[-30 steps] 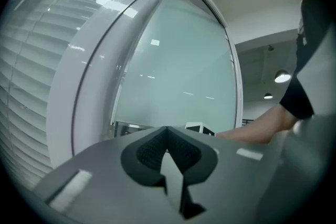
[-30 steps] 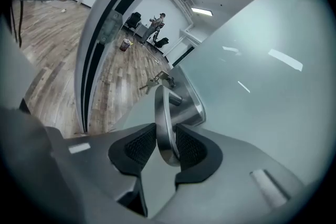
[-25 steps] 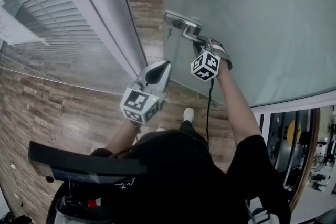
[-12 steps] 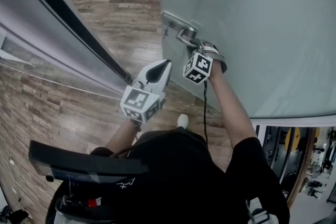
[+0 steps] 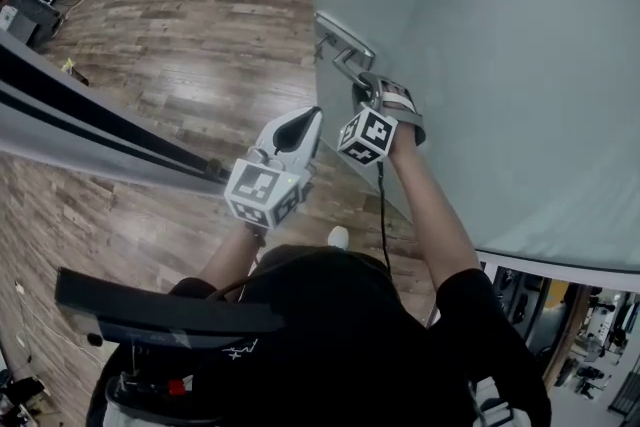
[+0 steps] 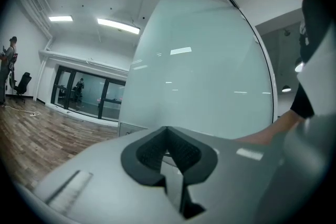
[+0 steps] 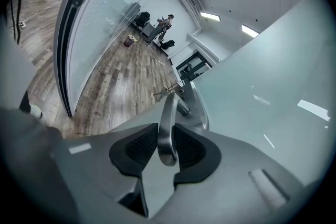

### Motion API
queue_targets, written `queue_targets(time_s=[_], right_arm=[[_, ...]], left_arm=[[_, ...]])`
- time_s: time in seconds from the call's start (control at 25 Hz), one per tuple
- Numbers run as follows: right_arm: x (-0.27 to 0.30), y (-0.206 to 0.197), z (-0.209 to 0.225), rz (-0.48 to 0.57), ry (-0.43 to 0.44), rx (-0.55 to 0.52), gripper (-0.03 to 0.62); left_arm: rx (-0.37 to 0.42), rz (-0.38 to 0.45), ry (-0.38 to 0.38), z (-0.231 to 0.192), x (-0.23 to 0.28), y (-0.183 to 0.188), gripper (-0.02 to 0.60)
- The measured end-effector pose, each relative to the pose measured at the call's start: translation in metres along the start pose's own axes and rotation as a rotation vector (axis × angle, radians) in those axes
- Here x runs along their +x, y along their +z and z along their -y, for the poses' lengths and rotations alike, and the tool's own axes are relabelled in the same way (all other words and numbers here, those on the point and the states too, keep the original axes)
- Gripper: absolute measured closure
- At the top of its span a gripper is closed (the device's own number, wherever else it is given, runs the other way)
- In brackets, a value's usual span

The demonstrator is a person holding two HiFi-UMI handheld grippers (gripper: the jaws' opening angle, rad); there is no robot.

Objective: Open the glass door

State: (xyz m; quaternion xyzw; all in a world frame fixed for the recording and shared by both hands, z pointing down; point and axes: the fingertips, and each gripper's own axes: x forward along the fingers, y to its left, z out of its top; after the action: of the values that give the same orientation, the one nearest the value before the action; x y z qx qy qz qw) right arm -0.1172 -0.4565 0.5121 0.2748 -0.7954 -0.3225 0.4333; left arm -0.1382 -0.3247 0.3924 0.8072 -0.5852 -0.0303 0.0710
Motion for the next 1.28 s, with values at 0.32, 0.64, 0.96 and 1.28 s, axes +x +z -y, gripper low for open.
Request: queue_targets(time_s=[0.32,0.64,0.96,1.28], right_arm=[[0.025,-0.013,0.025,0.032,0.026,0.053,0.502],[0.047,-0.037,0.053,0.006,0.002,0.094,0.502],[0.063,-0.056,0.074,-0.028,-0.036,0.129,0.502],[0.079,-0.085,0.098,-0.077,-0.057,0.181,0.502]], left_arm=[[0.010,0.001,0.044,-0.003,0.031,-0.003,0.581],[0.023,-0.020,0.044,0.007,0.047,-0.003,0.581],[0.009,-0.025,0.007,-0.001,0.071,-0.010,0.581],[-0.010,-0.023,-0.089,-0.005,0.145,-0.002,0.581]])
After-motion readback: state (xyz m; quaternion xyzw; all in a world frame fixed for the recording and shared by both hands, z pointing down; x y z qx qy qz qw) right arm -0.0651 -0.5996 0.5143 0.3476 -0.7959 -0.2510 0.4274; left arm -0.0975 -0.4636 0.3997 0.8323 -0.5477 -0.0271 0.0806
